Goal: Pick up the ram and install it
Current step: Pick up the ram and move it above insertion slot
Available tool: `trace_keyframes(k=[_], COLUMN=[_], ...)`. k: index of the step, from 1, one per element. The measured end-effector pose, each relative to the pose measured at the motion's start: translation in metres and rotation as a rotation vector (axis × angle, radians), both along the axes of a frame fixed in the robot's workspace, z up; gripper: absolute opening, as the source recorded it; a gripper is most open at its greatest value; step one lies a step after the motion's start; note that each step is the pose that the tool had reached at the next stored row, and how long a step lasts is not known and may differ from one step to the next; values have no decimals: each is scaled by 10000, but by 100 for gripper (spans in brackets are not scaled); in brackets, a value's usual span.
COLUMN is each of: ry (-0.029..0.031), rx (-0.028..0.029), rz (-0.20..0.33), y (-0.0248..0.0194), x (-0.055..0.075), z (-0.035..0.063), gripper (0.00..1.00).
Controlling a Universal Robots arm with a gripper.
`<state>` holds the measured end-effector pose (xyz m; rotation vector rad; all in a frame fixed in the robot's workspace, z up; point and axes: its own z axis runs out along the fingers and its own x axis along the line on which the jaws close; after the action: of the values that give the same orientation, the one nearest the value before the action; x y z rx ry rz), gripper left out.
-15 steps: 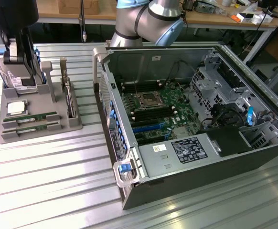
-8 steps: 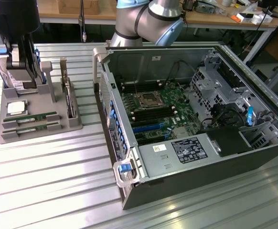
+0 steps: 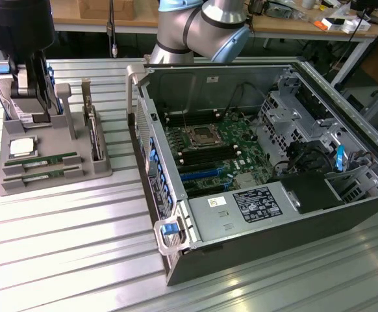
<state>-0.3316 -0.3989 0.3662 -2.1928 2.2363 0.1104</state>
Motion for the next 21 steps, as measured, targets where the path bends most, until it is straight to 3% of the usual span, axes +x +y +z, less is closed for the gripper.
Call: trace_keyframes(k=[8, 21], ry=[0, 0], rx=[138, 293], rz=[0, 0], y=[0, 0], x=[0, 0], z=[-92, -205], gripper=[36, 36])
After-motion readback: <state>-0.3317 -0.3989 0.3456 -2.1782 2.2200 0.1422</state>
